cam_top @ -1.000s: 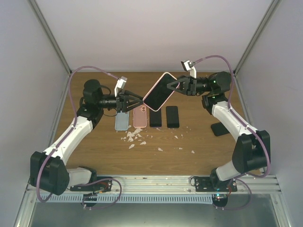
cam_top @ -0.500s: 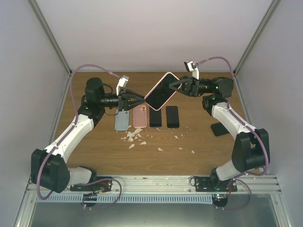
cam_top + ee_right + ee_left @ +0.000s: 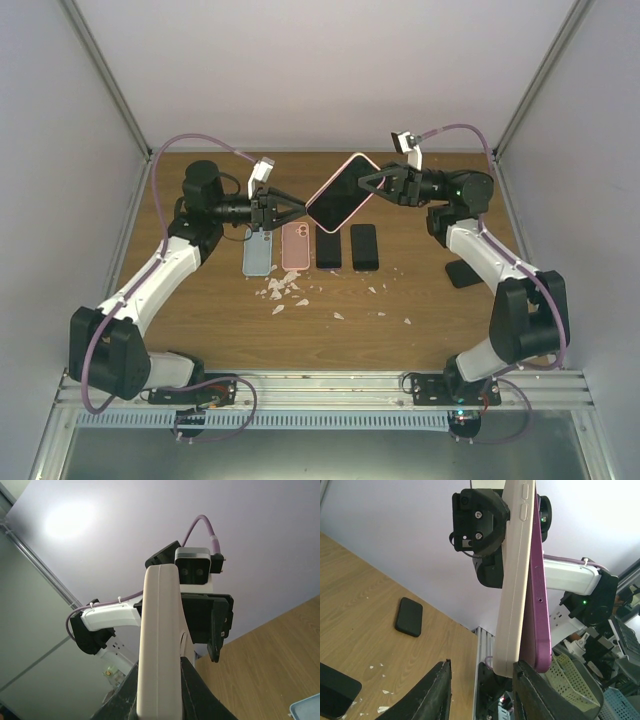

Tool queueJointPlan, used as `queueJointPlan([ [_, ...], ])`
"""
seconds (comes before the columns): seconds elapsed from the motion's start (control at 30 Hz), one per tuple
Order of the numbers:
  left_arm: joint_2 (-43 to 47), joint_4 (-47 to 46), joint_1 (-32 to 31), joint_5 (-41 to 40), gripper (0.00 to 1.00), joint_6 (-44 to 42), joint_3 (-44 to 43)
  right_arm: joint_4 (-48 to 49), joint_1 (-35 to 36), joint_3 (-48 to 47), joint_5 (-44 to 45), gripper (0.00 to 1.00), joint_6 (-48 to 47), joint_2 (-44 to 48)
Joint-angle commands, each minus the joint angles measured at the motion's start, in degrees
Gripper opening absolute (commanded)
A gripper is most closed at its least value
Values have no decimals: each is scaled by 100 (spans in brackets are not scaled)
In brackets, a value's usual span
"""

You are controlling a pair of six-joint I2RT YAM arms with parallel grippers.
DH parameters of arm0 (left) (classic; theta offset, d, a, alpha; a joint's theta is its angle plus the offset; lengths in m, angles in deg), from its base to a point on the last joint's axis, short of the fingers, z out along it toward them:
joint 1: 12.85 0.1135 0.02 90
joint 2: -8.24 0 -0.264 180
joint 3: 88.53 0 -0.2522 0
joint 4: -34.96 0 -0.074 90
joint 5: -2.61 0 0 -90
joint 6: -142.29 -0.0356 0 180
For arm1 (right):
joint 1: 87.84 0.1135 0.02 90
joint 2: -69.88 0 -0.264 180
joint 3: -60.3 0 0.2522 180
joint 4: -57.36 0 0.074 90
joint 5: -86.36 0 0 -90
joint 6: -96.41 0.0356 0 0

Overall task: Take the phone out of the phone case
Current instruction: Remove the phone case from the phone.

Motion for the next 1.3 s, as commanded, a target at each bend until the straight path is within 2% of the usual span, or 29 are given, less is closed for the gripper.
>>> queueJointPlan([
  [0.0,-370,-12,21,-1022,34,203,18,913,592,-16,185,0,641,177],
  [0.37,-407,-962,-111,-625,33,757,162,1134,965,-56,296,0,810,-131],
  [0.8,-597,-1459,-203,-618,33,1347,281,1569,1206,-112,358,0,944,-224],
  [1.27,-603,-1744,-487,-460,34,1430,238,1590,1410,-177,416,1,903,-507],
])
